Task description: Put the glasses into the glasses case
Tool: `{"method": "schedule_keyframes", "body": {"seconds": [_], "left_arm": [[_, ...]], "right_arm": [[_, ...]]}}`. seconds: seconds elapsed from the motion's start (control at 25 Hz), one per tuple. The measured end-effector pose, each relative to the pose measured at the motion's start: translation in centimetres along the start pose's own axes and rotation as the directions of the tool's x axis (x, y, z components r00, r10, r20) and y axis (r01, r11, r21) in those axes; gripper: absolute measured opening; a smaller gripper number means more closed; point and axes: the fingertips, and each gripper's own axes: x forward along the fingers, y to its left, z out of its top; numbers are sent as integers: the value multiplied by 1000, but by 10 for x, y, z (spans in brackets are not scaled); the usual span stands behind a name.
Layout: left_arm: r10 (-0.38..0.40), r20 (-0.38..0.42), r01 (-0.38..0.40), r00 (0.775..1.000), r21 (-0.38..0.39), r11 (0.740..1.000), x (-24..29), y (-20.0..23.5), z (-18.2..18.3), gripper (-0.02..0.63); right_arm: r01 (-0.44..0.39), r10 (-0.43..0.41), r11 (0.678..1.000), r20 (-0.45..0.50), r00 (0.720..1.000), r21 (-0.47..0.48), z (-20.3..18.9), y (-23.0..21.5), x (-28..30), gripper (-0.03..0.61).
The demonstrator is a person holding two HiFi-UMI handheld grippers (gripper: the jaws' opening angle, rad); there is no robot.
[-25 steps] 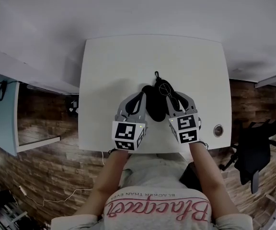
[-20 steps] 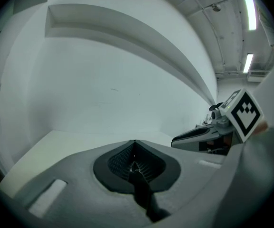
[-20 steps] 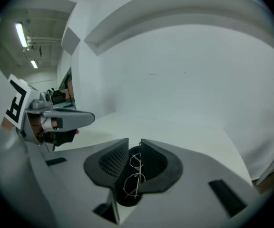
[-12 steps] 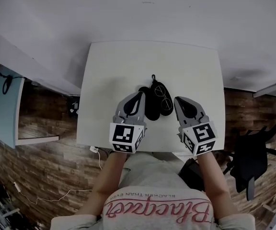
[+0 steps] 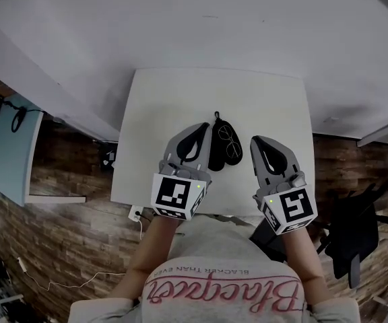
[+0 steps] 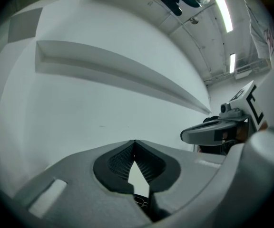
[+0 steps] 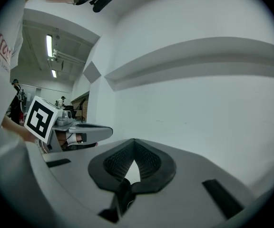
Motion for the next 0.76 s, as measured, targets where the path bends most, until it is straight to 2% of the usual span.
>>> {"method": "schedule_keyframes", "body": {"seconds": [0.32, 0.76], "left_arm": [[-22, 64, 20, 998, 37, 999, -1, -11, 27, 3], [-23, 92, 18, 996, 56, 998, 0, -16, 36, 3]], "right_arm": [[44, -43, 999, 101, 994, -1, 31, -1, -10, 9], [77, -79, 997, 140, 987, 17, 40, -10, -16, 9]]}}
